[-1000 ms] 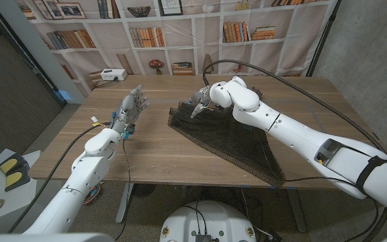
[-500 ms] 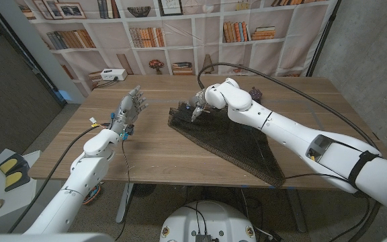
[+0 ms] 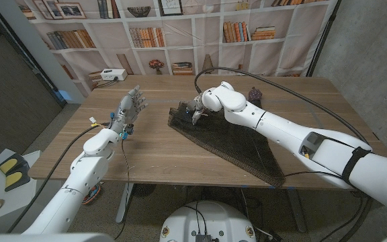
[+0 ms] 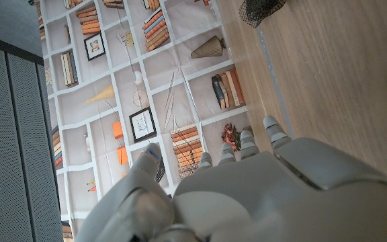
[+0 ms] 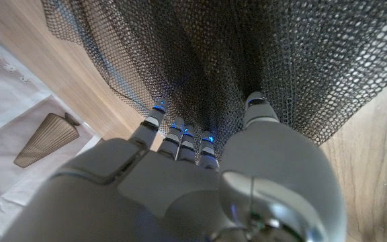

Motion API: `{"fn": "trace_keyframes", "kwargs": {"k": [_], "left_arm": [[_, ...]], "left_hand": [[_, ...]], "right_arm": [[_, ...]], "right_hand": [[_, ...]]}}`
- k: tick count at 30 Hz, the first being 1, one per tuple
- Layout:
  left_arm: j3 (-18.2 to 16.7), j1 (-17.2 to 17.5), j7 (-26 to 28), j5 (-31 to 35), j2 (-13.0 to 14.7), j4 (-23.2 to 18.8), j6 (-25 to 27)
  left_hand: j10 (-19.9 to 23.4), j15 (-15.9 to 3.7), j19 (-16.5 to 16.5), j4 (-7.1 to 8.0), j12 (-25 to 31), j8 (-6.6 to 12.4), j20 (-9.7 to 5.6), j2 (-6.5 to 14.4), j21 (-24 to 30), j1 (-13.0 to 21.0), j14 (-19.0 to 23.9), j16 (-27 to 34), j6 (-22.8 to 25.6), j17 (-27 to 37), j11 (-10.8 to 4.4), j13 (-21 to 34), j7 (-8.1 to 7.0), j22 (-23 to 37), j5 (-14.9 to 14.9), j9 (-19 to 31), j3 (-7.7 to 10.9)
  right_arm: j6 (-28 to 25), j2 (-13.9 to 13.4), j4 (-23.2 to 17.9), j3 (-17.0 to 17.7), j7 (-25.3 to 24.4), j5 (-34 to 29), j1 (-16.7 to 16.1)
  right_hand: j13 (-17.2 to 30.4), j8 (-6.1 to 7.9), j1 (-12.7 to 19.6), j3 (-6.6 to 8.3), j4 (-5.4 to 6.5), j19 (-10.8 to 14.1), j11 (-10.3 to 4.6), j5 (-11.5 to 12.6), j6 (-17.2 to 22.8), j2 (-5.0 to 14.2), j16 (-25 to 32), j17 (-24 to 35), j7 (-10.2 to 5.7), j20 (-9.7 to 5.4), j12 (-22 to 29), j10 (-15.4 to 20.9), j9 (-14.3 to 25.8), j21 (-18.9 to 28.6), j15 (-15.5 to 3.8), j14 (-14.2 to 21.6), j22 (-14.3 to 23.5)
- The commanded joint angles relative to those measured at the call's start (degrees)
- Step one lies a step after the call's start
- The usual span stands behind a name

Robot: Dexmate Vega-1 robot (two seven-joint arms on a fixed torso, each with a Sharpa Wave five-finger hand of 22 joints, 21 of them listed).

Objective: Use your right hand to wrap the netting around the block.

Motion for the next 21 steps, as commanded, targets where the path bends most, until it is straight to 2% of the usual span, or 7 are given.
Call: {"fn": "trace_keyframes", "kwargs": {"k": [1,5,6,11,15,17,21], "left_arm": [[0.38,-1.12,-0.35,-0.01,-0.3,1.55,0.26],[0.56,-1.66,-0.61,0.07,-0.32,2.12,0.33],[0.59,-1.79,-0.67,0.08,-0.33,2.26,0.33],[0.76,-2.36,-0.94,0.1,-0.33,2.86,0.56],[0.81,-2.69,-1.08,0.13,-0.34,3.29,0.62],[0.77,-2.81,-1.12,0.04,-0.4,3.44,0.64],[0.79,-3.05,-1.4,-0.07,-0.36,3.77,0.8]], "left_hand": [[0.25,0.37,0.55,-0.39,0.07,0.0,0.13,0.01,-0.02,-0.38,0.4,0.06,-1.96,0.1,-0.12,0.17,-0.4,0.11,0.15,0.19,0.18],[0.26,0.37,0.53,-0.39,0.07,0.0,0.13,0.0,-0.04,-0.39,0.42,0.07,-1.96,0.1,-0.19,0.17,-0.4,0.11,0.15,0.19,0.17],[0.25,0.36,0.53,-0.39,0.07,0.0,0.13,0.0,-0.04,-0.39,0.43,0.07,-1.96,0.1,-0.14,0.17,-0.4,0.11,0.15,0.19,0.17],[0.31,0.36,0.52,-0.39,0.09,-0.01,0.13,-0.01,-0.06,-0.4,0.43,0.07,-2.0,0.1,-0.13,0.17,-0.4,0.11,0.15,0.19,0.17],[0.22,0.37,0.5,-0.39,0.05,-0.01,0.13,-0.01,-0.08,-0.41,0.43,0.06,-2.0,0.1,-0.2,0.17,-0.4,0.11,0.15,0.19,0.17],[0.27,0.41,0.49,-0.39,0.06,-0.01,0.13,-0.01,-0.09,-0.41,0.43,0.06,-2.0,0.1,-0.2,0.17,-0.44,0.11,0.15,0.19,0.17],[0.32,0.38,0.47,-0.39,0.08,0.0,0.13,-0.01,-0.11,-0.42,0.44,0.06,-2.0,0.1,-0.21,0.18,-0.4,0.11,0.15,0.19,0.17]], "right_arm": [[2.12,-0.64,2.17,0.01,-8.86,1.07,-1.43],[3.32,-2.02,1.41,0.93,-15.34,1.13,-3.12],[3.72,-2.31,1.37,1.31,-17.19,1.36,-3.6],[5.44,-3.35,1.9,3.08,-26.03,2.59,-5.82],[6.45,-3.82,2.56,3.73,-30.66,2.91,-6.7],[6.16,-4.03,2.42,3.77,-31.84,2.45,-7.03],[5.04,-4.62,1.42,4.83,-34.99,2.3,-8.46]], "right_hand": [[0.09,2.39,3.67,2.15,-1.05,7.68,-1.68,1.58,9.42,1.33,5.14,1.17,-0.69,-2.24,5.3,12.05,0.1,2.42,-4.15,12.83,0.15],[1.88,4.71,8.79,3.63,-1.81,13.15,-2.81,1.51,20.71,1.47,13.81,6.79,-1.82,-3.63,12.49,25.66,0.34,4.23,-7.52,23.56,0.4],[2.88,5.61,10.32,3.81,-1.81,14.57,-4.11,1.22,24.22,1.49,16.61,9.21,-2.11,-3.84,14.53,27.79,0.61,4.82,-8.49,25.95,0.53],[7.7,9.25,14.39,3.29,-1.46,18.13,-6.19,0.2,31.65,1.27,26.99,19.07,-2.91,-3.43,21.83,33.01,2.92,7.03,-10.11,33.21,1.15],[15.36,18.77,17.08,2.83,-0.21,20.23,-6.18,-1.0,41.74,2.52,33.84,24.21,-3.04,-3.75,31.27,41.03,8.48,10.03,-10.49,40.4,2.06],[16.51,20.97,17.31,2.82,0.12,20.56,-6.47,-1.34,43.47,2.71,35.33,24.96,-2.42,-4.22,32.9,42.98,9.84,10.78,-10.48,42.44,2.21],[16.98,22.56,18.09,3.42,0.2,20.5,-6.64,-1.26,44.28,3.02,35.62,25.53,-2.34,-5.09,33.91,44.4,10.92,11.37,-10.8,43.59,2.34]]}}
